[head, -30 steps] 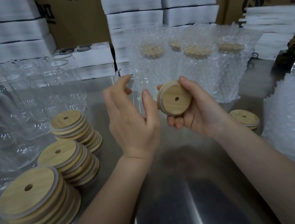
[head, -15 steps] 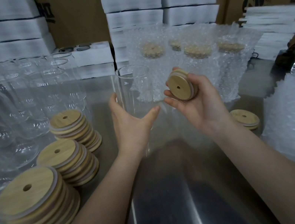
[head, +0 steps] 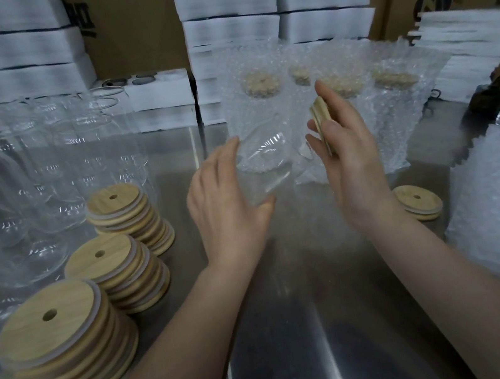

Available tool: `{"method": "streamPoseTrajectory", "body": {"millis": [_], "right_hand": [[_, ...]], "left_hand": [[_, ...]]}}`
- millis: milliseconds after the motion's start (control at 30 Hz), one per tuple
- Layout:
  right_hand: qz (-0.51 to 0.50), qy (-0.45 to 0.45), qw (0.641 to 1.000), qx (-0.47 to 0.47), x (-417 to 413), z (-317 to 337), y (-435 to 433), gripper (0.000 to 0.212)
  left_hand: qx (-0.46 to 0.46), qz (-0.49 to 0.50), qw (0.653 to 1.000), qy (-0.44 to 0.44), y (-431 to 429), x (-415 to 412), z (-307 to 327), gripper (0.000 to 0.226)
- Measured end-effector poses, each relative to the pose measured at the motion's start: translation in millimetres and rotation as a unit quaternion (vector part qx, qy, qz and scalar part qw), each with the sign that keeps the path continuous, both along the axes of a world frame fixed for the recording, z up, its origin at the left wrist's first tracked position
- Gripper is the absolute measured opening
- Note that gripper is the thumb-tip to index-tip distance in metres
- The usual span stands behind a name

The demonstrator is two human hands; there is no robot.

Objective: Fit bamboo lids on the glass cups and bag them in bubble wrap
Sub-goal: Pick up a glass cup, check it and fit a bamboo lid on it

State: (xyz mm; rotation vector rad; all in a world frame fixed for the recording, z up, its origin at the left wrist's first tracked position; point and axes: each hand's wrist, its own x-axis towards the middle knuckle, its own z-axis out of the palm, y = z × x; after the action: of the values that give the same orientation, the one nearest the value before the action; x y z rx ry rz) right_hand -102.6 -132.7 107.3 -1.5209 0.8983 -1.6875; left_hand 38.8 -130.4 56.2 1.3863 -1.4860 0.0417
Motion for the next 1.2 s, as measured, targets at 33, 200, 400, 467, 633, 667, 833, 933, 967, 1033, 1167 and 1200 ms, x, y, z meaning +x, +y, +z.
{"method": "streamPoseTrajectory", "body": {"millis": [33, 200, 400, 467, 633, 667, 833, 933, 967, 1033, 1167, 1200], "right_hand": [[-0.004, 0.015, 1.000, -0.009, -1.2, -0.8, -1.1, 0.040], [-0.026, 0.114, 0.991, -0.058, -1.3, -5.1, -0.9, 0.044], [-0.030, 0.142, 0.988, -0.057, 0.4, -5.3, 2.6, 0.045], [-0.026, 0.146, 0.987, -0.056, 2.5, -5.6, 4.2, 0.045], [-0.020, 0.153, 0.986, -0.057, 3.4, -5.6, 4.6, 0.046], [-0.017, 0.153, 0.986, -0.057, 3.3, -5.8, 4.5, 0.046], [0.001, 0.147, 0.988, -0.052, 3.8, -8.2, 2.1, 0.045], [0.006, 0.145, 0.988, -0.049, 4.5, -10.0, -0.4, 0.044], [0.007, 0.143, 0.988, -0.049, 4.7, -10.6, -1.2, 0.044], [0.012, 0.139, 0.989, -0.046, 5.1, -11.3, -2.5, 0.044], [0.023, 0.139, 0.989, -0.042, 5.5, -11.7, -3.6, 0.043], [0.024, 0.138, 0.989, -0.043, 5.6, -11.9, -3.7, 0.043]], "left_hand": [[-0.004, 0.002, 1.000, -0.019, 1.1, -0.9, 0.2, 0.091], [0.002, -0.009, 0.997, -0.073, 3.7, -3.7, 1.0, 0.091], [-0.002, -0.009, 0.998, -0.054, 5.0, -4.2, 2.1, 0.092], [-0.005, -0.009, 0.999, -0.052, 4.7, -3.4, 2.3, 0.091], [-0.016, -0.003, 0.998, -0.053, 4.6, -1.9, 1.9, 0.090], [-0.021, 0.000, 0.998, -0.056, 4.7, -1.9, 1.6, 0.091], [-0.032, 0.013, 0.997, -0.073, 3.4, -0.9, 0.7, 0.091], [-0.035, 0.017, 0.997, -0.074, 3.2, -0.9, 0.1, 0.091], [-0.035, 0.018, 0.997, -0.073, 3.3, -1.1, 0.1, 0.090], [-0.036, 0.019, 0.997, -0.072, 3.2, -1.2, 0.3, 0.088], [-0.040, 0.021, 0.996, -0.071, 2.9, 0.0, 0.4, 0.087], [-0.040, 0.021, 0.997, -0.070, 2.9, 0.1, 0.3, 0.087]]}}
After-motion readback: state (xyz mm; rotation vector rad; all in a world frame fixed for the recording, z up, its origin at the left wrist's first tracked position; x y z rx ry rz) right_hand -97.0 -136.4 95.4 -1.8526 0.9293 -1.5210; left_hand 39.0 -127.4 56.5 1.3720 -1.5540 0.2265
